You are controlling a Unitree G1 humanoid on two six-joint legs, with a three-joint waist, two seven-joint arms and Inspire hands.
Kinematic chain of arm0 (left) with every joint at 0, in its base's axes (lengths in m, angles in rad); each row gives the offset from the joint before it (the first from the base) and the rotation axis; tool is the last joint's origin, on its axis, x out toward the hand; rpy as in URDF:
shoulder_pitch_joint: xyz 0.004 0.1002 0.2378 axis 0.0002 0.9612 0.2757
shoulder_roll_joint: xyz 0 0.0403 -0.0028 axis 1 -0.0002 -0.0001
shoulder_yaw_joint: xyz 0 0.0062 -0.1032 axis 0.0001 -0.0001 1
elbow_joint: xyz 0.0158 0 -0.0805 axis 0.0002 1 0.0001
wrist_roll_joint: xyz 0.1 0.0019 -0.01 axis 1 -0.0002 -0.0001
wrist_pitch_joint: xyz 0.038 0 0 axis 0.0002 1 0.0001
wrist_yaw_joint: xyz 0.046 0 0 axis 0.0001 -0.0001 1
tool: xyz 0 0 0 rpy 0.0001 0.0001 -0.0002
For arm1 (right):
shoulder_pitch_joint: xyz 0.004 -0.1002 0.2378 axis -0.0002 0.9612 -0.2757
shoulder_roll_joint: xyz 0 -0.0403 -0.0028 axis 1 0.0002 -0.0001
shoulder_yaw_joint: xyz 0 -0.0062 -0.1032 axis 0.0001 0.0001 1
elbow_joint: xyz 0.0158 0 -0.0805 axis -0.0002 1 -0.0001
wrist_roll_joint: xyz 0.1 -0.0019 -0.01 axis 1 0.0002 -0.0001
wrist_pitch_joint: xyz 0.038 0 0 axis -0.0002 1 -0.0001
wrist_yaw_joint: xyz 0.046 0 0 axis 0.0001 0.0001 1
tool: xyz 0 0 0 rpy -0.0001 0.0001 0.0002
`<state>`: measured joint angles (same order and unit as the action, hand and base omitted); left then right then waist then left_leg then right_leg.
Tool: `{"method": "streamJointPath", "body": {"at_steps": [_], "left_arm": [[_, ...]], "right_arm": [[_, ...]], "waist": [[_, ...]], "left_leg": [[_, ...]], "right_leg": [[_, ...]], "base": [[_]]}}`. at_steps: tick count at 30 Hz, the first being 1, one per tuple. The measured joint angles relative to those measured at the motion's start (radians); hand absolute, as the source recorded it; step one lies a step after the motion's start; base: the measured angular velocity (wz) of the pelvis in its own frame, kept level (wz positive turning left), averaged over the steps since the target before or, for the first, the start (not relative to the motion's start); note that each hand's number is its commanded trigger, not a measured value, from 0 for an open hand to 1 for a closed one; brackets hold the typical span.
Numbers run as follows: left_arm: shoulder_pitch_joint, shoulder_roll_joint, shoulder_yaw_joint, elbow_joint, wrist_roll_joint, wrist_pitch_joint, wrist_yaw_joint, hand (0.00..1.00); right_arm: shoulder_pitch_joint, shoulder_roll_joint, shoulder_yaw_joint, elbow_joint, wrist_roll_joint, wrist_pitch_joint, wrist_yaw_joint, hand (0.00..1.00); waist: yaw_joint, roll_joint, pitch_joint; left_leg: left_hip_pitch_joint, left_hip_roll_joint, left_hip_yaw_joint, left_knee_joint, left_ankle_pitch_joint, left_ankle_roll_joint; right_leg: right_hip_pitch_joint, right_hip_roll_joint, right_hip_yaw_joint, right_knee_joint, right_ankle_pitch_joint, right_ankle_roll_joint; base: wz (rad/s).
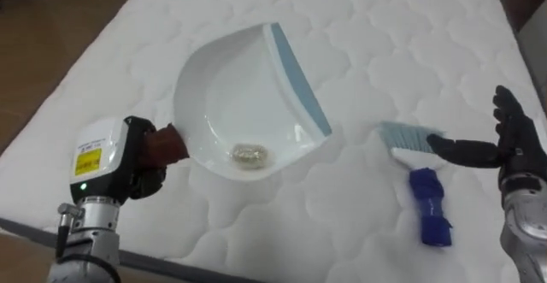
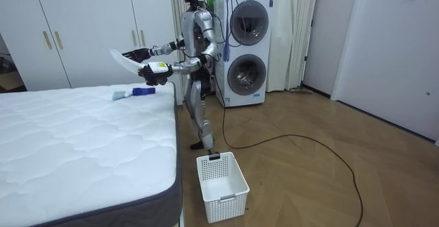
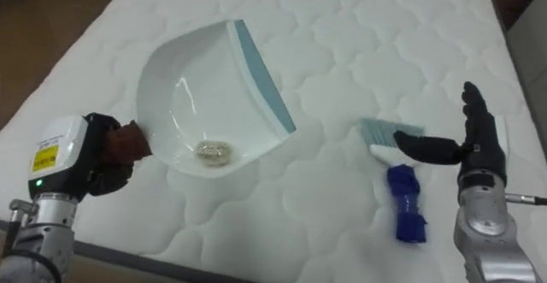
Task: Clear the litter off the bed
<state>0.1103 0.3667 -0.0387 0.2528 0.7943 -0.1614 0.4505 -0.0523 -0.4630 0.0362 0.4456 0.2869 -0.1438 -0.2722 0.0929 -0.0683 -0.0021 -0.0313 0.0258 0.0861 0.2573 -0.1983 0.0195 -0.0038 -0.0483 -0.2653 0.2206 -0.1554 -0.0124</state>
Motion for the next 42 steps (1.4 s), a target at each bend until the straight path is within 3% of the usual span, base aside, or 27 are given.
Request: {"method": "streamJointPath", "body": {"at_steps": [8,10,11,12,13,15,17,19,20,21,23,24,25,26,27,28,29,30,31,33,35,37,38,39,40,41,42], "left_arm": [[0.014,-0.006,0.017,0.0,0.002,-0.001,0.001,1.0],[0.013,-0.012,0.037,0.001,0.003,-0.001,0.002,1.0],[0.015,-0.022,0.044,0.001,0.003,-0.001,0.002,1.0],[0.013,-0.03,0.047,0.001,0.003,-0.001,0.002,1.0],[0.011,-0.031,0.047,0.001,0.004,-0.002,0.002,1.0],[0.018,-0.042,0.044,0.016,0.0,-0.001,0.003,1.0],[0.031,-0.046,0.036,0.027,0.001,-0.001,0.002,1.0],[0.036,-0.055,0.035,0.052,0.002,-0.008,0.002,1.0],[0.036,-0.056,0.036,0.069,0.0,-0.011,0.002,1.0],[0.037,-0.058,0.041,0.085,0.0,-0.012,0.002,1.0],[0.034,-0.068,0.044,0.088,0.001,-0.012,0.002,1.0],[0.024,-0.076,0.035,0.094,0.004,-0.012,0.001,1.0],[0.019,-0.085,0.029,0.094,0.007,-0.019,0.001,1.0],[0.017,-0.086,0.025,0.093,0.007,-0.025,0.002,1.0],[0.017,-0.087,0.027,0.093,0.006,-0.035,0.012,1.0],[0.017,-0.089,0.032,0.093,0.006,-0.035,0.02,1.0],[0.017,-0.092,0.056,0.093,0.006,-0.035,0.031,1.0],[0.003,-0.102,0.073,0.101,0.006,-0.039,0.032,1.0],[-0.013,-0.106,0.073,0.101,0.006,-0.064,0.034,1.0],[-0.013,-0.106,0.073,0.1,0.003,-0.113,0.044,1.0],[-0.018,-0.106,0.069,0.094,0.005,-0.126,0.043,1.0],[-0.019,-0.106,0.065,0.078,0.004,-0.125,0.043,1.0],[-0.014,-0.104,0.057,0.07,0.004,-0.124,0.042,1.0],[-0.003,-0.102,0.055,0.059,0.003,-0.123,0.042,1.0],[0.0,-0.101,0.056,0.058,0.003,-0.121,0.042,1.0],[0.002,-0.089,0.047,0.059,0.001,-0.108,0.042,1.0],[0.002,-0.078,0.033,0.066,0.0,-0.1,0.041,1.0]], "right_arm": [[-0.007,0.014,0.026,-0.03,-0.009,-0.001,-0.008,0.0],[-0.021,0.033,0.024,-0.028,-0.022,-0.003,-0.009,0.0],[-0.019,0.042,0.022,-0.026,-0.023,-0.01,-0.009,0.0],[-0.013,0.054,0.015,-0.026,-0.026,-0.011,-0.015,0.0],[-0.01,0.06,0.012,-0.026,-0.03,-0.011,-0.018,0.0],[-0.001,0.068,0.012,-0.02,-0.057,-0.012,-0.023,0.0],[0.0,0.068,0.012,-0.005,-0.062,-0.021,-0.029,0.0],[0.0,0.068,0.008,0.015,-0.075,-0.044,-0.034,0.0],[0.003,0.069,0.008,0.019,-0.079,-0.052,-0.033,0.0],[0.01,0.075,0.008,0.017,-0.079,-0.059,-0.028,0.0],[0.017,0.075,0.008,0.008,-0.079,-0.064,-0.014,0.0],[0.021,0.078,0.004,0.01,-0.082,-0.064,-0.011,0.0],[0.029,0.079,0.001,0.014,-0.098,-0.065,-0.009,0.0],[0.036,0.079,-0.002,0.014,-0.099,-0.066,-0.008,0.0],[0.038,0.079,-0.003,0.014,-0.093,-0.067,-0.007,0.0],[0.028,0.079,-0.003,0.014,-0.093,-0.067,-0.007,0.0],[-0.005,0.081,-0.002,0.011,-0.099,-0.07,-0.007,0.0],[-0.012,0.08,-0.012,0.005,-0.112,-0.077,-0.02,0.0],[0.005,0.077,-0.028,0.009,-0.105,-0.075,-0.046,0.0],[0.012,0.077,-0.039,0.013,-0.079,-0.075,-0.058,0.0],[0.019,0.081,-0.038,0.012,-0.061,-0.075,-0.055,0.0],[0.027,0.087,-0.039,0.013,-0.062,-0.075,-0.053,0.0],[0.039,0.09,-0.041,0.012,-0.065,-0.076,-0.054,0.0],[0.046,0.103,-0.051,0.013,-0.075,-0.077,-0.054,0.0],[0.047,0.112,-0.058,0.014,-0.088,-0.078,-0.053,0.0],[0.056,0.124,-0.057,0.011,-0.104,-0.078,-0.053,0.0],[0.073,0.14,-0.058,0.004,-0.118,-0.078,-0.055,0.0]], "waist": [[0.066,-0.013,0.0053],[0.072,-0.017,0.0077],[0.06,-0.018,0.0087],[0.033,-0.017,0.0092],[0.021,-0.017,0.0093],[-0.002,-0.015,0.0128],[-0.007,-0.011,0.0158],[-0.008,-0.006,0.018],[-0.009,-0.006,0.0184],[-0.011,-0.004,0.0171],[-0.034,0.009,0.0161],[-0.047,0.011,0.0173],[-0.06,0.011,0.0168],[-0.061,0.007,0.0154],[-0.042,0.005,0.0159],[-0.021,0.009,0.0175],[-0.004,0.016,0.0177],[-0.018,0.034,0.0175],[-0.02,0.032,0.0185],[-0.018,0.023,0.0214],[-0.02,0.023,0.0211],[-0.038,0.008,0.0191],[-0.038,-0.002,0.013],[-0.045,-0.004,0.0118],[-0.044,0.001,0.0102],[-0.053,0.016,0.0131],[-0.063,0.017,0.0109]], "left_leg": [[-0.039,0.0,-0.04,0.021,-0.002,-0.004],[-0.079,0.0,-0.059,0.049,-0.003,-0.007],[-0.107,0.0,-0.063,0.07,-0.004,-0.007],[-0.151,0.01,-0.027,0.102,-0.002,-0.004],[-0.174,0.023,0.011,0.116,0.0,0.0],[-0.218,0.072,0.213,0.139,0.018,0.027],[-0.223,0.082,0.301,0.132,0.035,0.049],[-0.221,0.085,0.358,0.128,0.049,0.06],[-0.223,0.106,0.41,0.169,0.037,0.063],[-0.221,0.153,0.437,0.263,-0.009,0.051],[-0.224,0.202,0.436,0.322,-0.061,0.01],[-0.225,0.182,0.428,0.303,-0.073,0.028],[-0.217,0.147,0.378,0.266,-0.073,0.031],[-0.214,0.131,0.358,0.254,-0.068,0.034],[-0.216,0.11,0.298,0.245,-0.06,0.031],[-0.224,0.106,0.265,0.246,-0.058,0.028],[-0.252,0.098,0.216,0.249,-0.053,0.018],[-0.283,0.09,0.192,0.259,-0.051,0.01],[-0.272,0.083,0.233,0.245,-0.047,0.014],[-0.253,0.083,0.297,0.234,-0.044,0.027],[-0.252,0.069,0.269,0.251,-0.06,0.053],[-0.265,0.025,0.179,0.272,-0.074,0.068],[-0.26,-0.015,0.107,0.278,-0.075,0.085],[-0.253,-0.066,-0.004,0.275,-0.063,0.108],[-0.25,-0.085,-0.06,0.27,-0.053,0.117],[-0.229,-0.118,-0.161,0.238,-0.018,0.109],[-0.187,-0.16,-0.279,0.162,0.034,0.045]], "right_leg": [[-0.003,0.01,-0.013,0.0,-0.004,-0.006],[-0.015,0.011,-0.05,0.001,-0.007,-0.011],[-0.015,0.006,-0.1,0.0,-0.008,-0.013],[-0.014,0.0,-0.157,0.002,-0.017,-0.014],[-0.014,-0.007,-0.184,0.003,-0.021,-0.013],[-0.011,-0.024,-0.278,0.018,-0.051,-0.012],[-0.007,-0.047,-0.351,0.036,-0.077,-0.007],[0.008,-0.064,-0.422,0.04,-0.093,-0.001],[0.026,-0.079,-0.496,0.044,-0.102,0.006],[0.054,-0.09,-0.585,0.055,-0.115,0.02],[0.089,-0.104,-0.678,0.104,-0.145,0.043],[0.085,-0.13,-0.68,0.174,-0.164,0.046],[0.055,-0.163,-0.625,0.255,-0.171,0.039],[0.029,-0.183,-0.586,0.301,-0.176,0.038],[-0.028,-0.197,-0.494,0.344,-0.193,0.034],[-0.064,-0.188,-0.452,0.337,-0.197,0.028],[-0.116,-0.167,-0.404,0.273,-0.185,0.008],[-0.109,-0.159,-0.428,0.264,-0.148,0.004],[-0.09,-0.186,-0.529,0.282,-0.148,0.004],[-0.06,-0.238,-0.645,0.323,-0.148,0.005],[-0.039,-0.268,-0.667,0.377,-0.148,0.007],[-0.042,-0.276,-0.546,0.415,-0.137,0.024],[-0.057,-0.267,-0.417,0.441,-0.122,0.03],[-0.08,-0.24,-0.3,0.479,-0.111,0.025],[-0.086,-0.218,-0.253,0.491,-0.114,0.028],[-0.088,-0.165,-0.185,0.492,-0.115,0.029],[-0.097,-0.116,-0.117,0.485,-0.112,0.025]], "base": [[0.14],[0.47],[1.14],[1.35],[1.53],[1.39],[1.21],[1.06],[0.95],[0.94],[1.09],[1.44],[1.11],[0.68],[0.05],[-0.46],[-0.24],[0.17],[0.59],[0.36],[0.65],[1.15],[1.29],[1.22],[1.32],[1.55],[1.65]]}}
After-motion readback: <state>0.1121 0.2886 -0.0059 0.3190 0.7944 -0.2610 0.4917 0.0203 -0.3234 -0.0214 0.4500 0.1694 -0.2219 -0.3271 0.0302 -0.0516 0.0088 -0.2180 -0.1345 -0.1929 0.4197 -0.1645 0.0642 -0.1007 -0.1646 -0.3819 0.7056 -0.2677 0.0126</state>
